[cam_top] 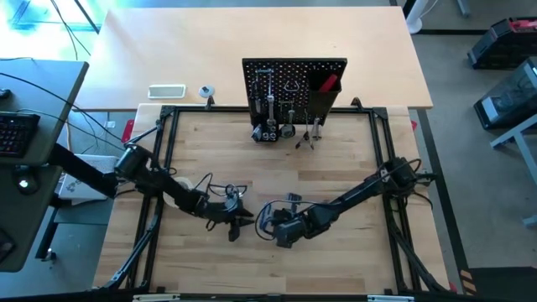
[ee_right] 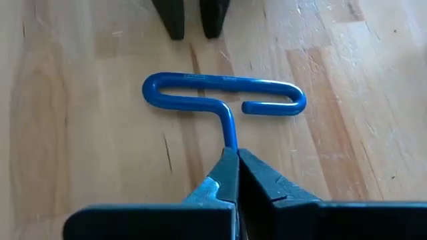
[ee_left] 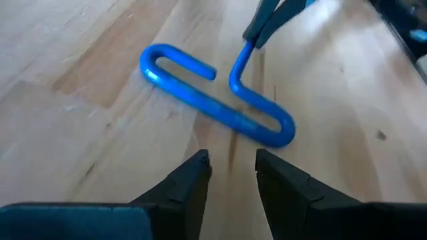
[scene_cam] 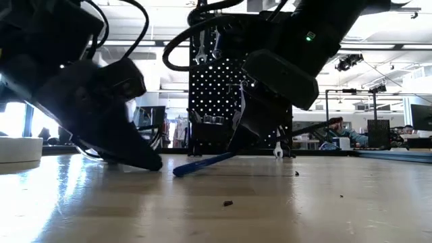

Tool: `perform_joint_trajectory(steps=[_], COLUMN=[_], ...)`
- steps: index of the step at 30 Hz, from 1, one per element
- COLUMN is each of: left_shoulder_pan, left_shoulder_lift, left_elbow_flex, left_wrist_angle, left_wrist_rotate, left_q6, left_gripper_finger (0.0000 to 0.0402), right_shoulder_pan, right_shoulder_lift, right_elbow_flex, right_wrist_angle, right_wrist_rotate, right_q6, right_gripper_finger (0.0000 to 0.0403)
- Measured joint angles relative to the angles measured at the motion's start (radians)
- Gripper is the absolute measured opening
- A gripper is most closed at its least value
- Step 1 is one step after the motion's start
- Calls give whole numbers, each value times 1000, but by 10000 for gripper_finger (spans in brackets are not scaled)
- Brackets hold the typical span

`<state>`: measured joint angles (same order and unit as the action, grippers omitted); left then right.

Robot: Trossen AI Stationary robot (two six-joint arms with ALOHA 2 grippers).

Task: Hang tools onto peg board
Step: Put the pick tool into the black bin on the peg board

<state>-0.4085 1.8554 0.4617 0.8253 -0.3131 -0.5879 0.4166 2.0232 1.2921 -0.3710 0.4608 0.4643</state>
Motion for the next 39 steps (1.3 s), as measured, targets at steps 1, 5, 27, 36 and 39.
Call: perform_joint_trajectory(steps=[1, 5, 27, 36, 39], left_shoulder_pan=[4, 11, 26, 80, 82], left_shoulder_lift=[14, 54, 55, 61, 93], left_elbow_flex=[5, 4, 233, 262, 285], left_wrist_angle=[16, 118, -128, -184, -184], left_wrist_rotate=[4, 12, -81, 10, 42], left_q6=[-15, -24, 555, 525, 526], left_gripper_finger=[122, 148, 208, 208, 208], right_shoulder_pan=[0, 0, -1, -1, -1], right_shoulder_lift=[0, 0, -3, -3, -3], right_elbow_flex=[0, 1, 2, 2, 2], right_wrist_angle=[1, 3, 18, 28, 41], right_wrist_rotate=[2, 6, 9, 32, 36], right_q6=[-3, -17, -20, -21, -28], right_gripper_finger=[1, 1, 0, 0, 0])
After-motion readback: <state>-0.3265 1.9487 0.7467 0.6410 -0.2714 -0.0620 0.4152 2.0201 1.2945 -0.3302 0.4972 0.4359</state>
